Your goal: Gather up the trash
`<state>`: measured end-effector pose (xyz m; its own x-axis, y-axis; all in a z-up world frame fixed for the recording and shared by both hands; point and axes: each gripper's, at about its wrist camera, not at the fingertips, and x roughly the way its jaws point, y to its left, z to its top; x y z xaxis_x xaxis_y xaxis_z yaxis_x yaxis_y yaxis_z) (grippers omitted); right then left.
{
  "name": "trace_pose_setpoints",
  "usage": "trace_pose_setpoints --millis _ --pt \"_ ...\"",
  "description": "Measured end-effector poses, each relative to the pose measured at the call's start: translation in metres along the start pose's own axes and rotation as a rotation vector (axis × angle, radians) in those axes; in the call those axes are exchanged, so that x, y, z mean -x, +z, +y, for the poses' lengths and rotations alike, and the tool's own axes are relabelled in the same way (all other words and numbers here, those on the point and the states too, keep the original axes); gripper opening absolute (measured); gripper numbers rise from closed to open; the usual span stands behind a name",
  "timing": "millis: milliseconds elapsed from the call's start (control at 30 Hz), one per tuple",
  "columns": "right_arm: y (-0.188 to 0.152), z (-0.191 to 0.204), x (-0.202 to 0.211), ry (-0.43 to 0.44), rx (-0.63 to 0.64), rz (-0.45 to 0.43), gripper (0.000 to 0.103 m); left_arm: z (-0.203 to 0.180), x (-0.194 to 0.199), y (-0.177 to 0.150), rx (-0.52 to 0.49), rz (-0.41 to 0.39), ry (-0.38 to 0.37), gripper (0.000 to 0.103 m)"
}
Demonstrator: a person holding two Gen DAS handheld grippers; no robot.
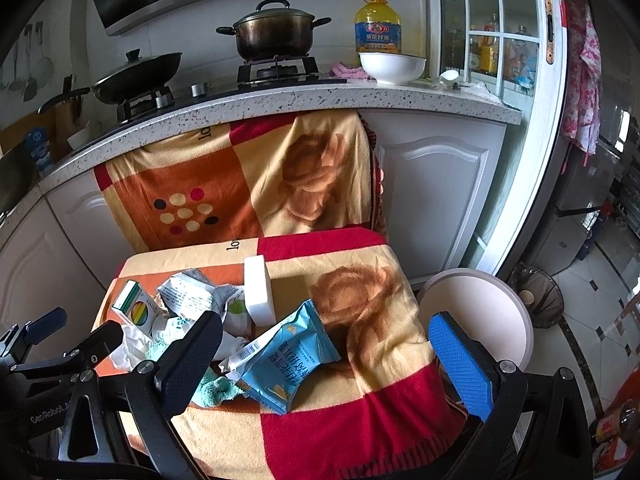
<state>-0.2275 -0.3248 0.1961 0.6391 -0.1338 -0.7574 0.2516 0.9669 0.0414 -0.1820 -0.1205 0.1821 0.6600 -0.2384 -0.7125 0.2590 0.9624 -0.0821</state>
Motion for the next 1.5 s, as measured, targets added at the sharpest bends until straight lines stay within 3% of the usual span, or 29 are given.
trace_pose_setpoints --millis 767,1133,1333,1500 --pt "-0.003 0.006 -0.010 0.013 0.018 0.035 0.103 0.014 -0.006 -0.003 0.037 0.019 -0.002 0.102" --pt "-0.006 0.006 -0.028 0.081 0.025 0.099 0.103 0.065 -0.016 -0.023 0.035 0.106 -0.092 0.102" --pt "-0.007 0.018 -0.044 0.156 0.054 0.130 0.102 0.100 -0.024 -0.035 0.058 0.138 -0.098 0.102" --pt "-0.001 0.034 -0.063 0.200 0.108 0.139 0.099 0.112 -0.035 -0.023 0.091 0.140 -0.100 0.102"
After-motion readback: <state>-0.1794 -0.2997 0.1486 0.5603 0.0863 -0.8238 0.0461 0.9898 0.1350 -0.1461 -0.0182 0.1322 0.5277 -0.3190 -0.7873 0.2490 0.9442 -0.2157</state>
